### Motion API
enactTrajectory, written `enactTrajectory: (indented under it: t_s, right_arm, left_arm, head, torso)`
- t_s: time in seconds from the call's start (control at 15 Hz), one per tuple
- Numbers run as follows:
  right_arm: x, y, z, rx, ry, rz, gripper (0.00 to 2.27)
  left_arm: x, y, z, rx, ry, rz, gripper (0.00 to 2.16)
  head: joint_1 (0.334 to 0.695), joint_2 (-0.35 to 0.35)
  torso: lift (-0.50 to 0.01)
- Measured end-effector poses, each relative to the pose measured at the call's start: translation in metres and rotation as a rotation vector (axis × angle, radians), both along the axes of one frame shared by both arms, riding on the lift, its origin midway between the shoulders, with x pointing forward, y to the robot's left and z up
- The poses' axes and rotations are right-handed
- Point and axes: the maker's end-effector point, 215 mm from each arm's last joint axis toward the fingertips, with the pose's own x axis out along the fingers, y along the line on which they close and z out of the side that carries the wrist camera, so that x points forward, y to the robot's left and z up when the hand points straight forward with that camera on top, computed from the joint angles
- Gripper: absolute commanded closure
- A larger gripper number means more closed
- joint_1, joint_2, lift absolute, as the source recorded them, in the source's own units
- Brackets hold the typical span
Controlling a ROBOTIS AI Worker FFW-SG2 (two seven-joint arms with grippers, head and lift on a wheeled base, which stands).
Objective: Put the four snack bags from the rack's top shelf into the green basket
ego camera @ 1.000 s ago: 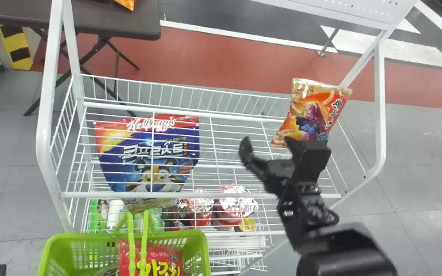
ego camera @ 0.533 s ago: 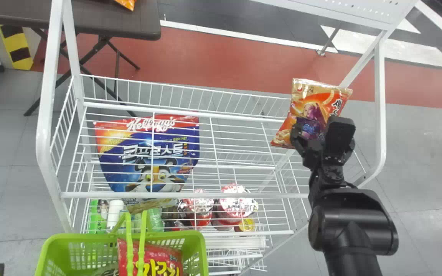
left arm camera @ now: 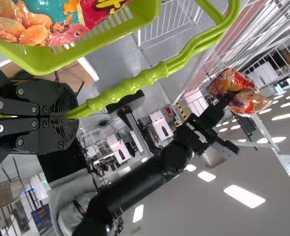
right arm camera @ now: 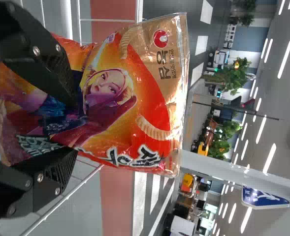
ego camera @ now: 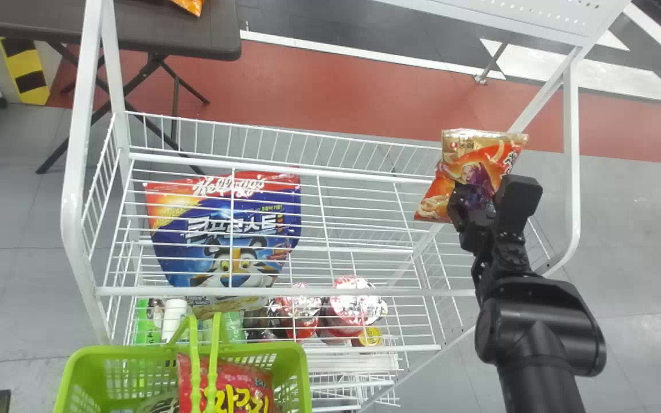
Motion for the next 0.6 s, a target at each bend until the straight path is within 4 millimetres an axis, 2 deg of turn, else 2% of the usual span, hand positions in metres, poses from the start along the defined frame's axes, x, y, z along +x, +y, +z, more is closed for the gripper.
enactTrajectory:
  t_s: [0.13, 0.27, 0.4, 0.6]
  right_arm:
    - [-0.004, 0.015, 0.018, 0.004, -0.05, 0.023, 2.22]
    - [-0.011, 0.033, 0.045, 0.013, -0.113, 0.057, 2.22]
    - [-0.025, 0.058, 0.078, 0.025, -0.174, 0.107, 2.22]
    - [-0.059, 0.105, 0.127, 0.058, -0.24, 0.201, 2.22]
  left_arm:
    - [0.0, 0.0, 0.0, 0.0, 0.0, 0.0, 2.12]
    - [0.0, 0.0, 0.0, 0.0, 0.001, 0.001, 2.12]
    - [0.0, -0.001, 0.0, -0.001, -0.001, 0.001, 2.12]
    - [0.0, -0.001, 0.001, 0.0, -0.001, 0.002, 2.12]
  head:
    - [0.695, -0.35]
    - [0.695, -0.35]
    - [0.695, -0.35]
    - [0.695, -0.35]
  torso:
    - [0.0]
    - [0.0]
    - [0.0]
    - [0.0]
